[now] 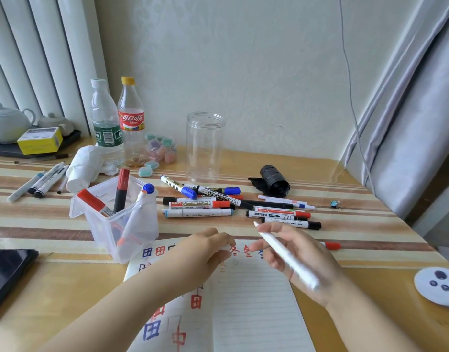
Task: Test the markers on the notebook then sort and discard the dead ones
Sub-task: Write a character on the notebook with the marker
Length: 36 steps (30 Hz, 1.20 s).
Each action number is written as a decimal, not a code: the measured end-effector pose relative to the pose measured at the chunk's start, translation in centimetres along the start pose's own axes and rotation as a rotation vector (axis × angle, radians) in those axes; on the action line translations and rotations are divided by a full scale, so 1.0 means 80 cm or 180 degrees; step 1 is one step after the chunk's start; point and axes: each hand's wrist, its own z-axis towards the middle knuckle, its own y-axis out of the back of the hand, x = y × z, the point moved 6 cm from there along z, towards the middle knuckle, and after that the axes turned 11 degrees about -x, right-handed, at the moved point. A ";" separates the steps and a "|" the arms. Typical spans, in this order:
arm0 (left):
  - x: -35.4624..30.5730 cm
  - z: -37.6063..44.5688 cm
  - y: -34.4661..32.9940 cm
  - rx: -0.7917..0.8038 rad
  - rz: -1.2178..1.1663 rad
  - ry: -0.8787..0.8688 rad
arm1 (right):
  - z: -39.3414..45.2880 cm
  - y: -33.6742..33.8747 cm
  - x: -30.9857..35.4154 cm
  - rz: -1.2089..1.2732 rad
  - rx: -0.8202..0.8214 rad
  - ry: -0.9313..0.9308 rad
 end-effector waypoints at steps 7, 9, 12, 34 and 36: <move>0.017 -0.002 -0.014 -0.0226 -0.0085 0.0398 | 0.010 0.001 -0.025 -0.0220 -0.0335 0.0223; 0.019 -0.004 -0.015 -0.0350 -0.0079 0.0297 | 0.016 0.001 -0.029 -0.0644 -0.0576 0.0475; 0.026 -0.004 -0.019 -0.0602 -0.0001 -0.0003 | 0.022 -0.003 -0.034 -0.0838 -0.0721 0.0715; 0.032 -0.008 -0.017 -0.0916 -0.0283 0.0150 | 0.033 -0.010 -0.055 -0.1819 -0.0820 0.1343; 0.033 -0.009 -0.017 -0.0943 -0.0287 0.0150 | 0.030 -0.010 -0.054 -0.1826 -0.0848 0.1340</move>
